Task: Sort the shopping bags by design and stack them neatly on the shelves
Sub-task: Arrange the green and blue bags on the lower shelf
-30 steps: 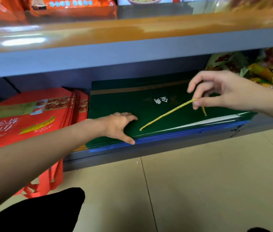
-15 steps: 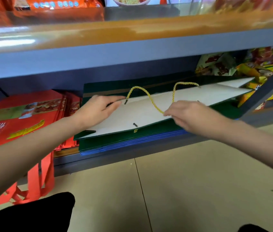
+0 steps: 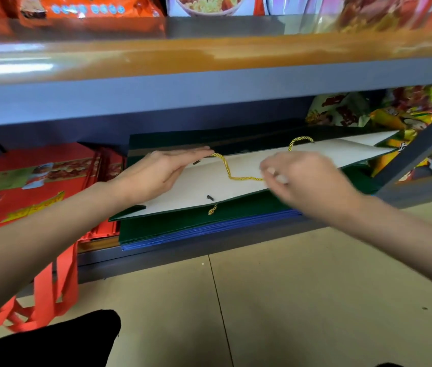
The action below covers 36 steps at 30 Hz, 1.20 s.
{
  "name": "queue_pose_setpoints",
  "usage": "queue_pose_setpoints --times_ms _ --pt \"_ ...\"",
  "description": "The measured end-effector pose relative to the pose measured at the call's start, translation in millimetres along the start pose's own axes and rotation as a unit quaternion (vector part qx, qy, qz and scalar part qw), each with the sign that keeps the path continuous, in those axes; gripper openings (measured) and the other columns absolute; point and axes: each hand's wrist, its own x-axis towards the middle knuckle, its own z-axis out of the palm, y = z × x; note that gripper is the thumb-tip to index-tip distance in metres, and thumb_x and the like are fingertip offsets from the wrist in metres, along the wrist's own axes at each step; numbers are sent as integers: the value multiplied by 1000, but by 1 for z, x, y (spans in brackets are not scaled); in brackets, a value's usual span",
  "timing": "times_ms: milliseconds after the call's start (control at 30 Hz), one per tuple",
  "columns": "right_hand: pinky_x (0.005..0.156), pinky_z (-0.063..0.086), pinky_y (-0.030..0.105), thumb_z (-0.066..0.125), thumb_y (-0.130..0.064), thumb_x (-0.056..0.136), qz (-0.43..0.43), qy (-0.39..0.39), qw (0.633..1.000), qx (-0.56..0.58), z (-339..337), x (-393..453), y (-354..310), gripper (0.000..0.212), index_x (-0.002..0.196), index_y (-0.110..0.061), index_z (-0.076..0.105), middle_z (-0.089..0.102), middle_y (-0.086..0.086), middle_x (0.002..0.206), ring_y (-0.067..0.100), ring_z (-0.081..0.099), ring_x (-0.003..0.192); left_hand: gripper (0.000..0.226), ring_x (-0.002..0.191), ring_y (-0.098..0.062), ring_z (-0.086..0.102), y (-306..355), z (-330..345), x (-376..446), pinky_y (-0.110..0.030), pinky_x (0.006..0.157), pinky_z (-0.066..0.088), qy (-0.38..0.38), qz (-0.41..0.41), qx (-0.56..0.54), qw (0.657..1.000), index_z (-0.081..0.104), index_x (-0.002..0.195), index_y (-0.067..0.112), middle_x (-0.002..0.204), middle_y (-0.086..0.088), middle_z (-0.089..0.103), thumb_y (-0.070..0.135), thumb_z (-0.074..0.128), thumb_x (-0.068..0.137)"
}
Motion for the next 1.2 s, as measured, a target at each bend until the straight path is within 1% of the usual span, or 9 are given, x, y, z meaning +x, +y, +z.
queue_pose_setpoints --times_ms 67,133,233,367,500,733,800,933,1200 --pt "68 44 32 55 -21 87 88 41 992 75 -11 1 42 19 86 -7 69 69 10 82 29 60 76 48 122 -23 54 2 0 0 -38 103 42 1 10 16 1000 43 139 24 135 -4 54 3 42 96" --pt "77 40 32 67 -22 84 149 -3 984 95 -11 -2 76 20 98 -8 70 68 11 95 28 59 88 45 103 -30 64 5 -1 -1 -45 88 52 -15 16 31 999 37 134 33 126 -7 61 8 38 96" --pt "68 38 8 71 -20 80 192 -58 955 217 3 -10 91 15 94 -14 71 66 -1 85 -3 58 77 44 89 -30 67 9 -1 -1 -43 76 56 -31 32 53 998 33 127 35 125 -4 62 6 40 95" --pt "59 42 12 75 -16 73 173 -90 941 275 10 -17 94 13 71 -26 67 62 -7 75 4 55 69 51 99 -26 67 13 -3 1 -39 81 56 -19 93 96 991 40 123 26 127 -5 60 -6 55 86" --pt "62 40 19 78 -19 70 127 -148 958 212 13 -25 99 11 68 -19 67 58 -6 71 12 50 68 41 98 -27 68 11 -2 2 -42 79 57 -14 127 124 984 43 122 22 121 -9 64 1 47 87" --pt "61 34 26 78 -24 72 30 -187 981 35 22 -33 110 36 71 -20 42 45 -6 66 15 40 72 33 99 -26 67 8 -1 -2 -37 83 53 -36 168 155 973 46 119 19 123 -9 63 13 39 87" --pt "60 34 22 78 -29 71 23 -209 977 45 20 -32 112 35 69 -20 45 45 -6 67 15 41 72 37 101 -29 66 5 -1 -6 -39 81 56 -34 186 178 966 45 122 18 129 -10 58 8 46 87" --pt "67 40 21 75 -32 75 63 -306 947 72 14 -32 111 23 81 -22 56 49 -9 79 12 50 78 69 106 -30 63 3 8 -11 -43 75 58 -56 184 184 964 44 125 19 136 -8 52 -10 73 70" --pt "74 43 23 70 -30 81 70 -366 928 19 17 -30 110 27 101 -16 58 48 -6 92 10 49 84 61 101 -27 67 1 9 -10 -35 73 57 -64 187 194 961 46 123 19 136 -4 52 -13 56 72"
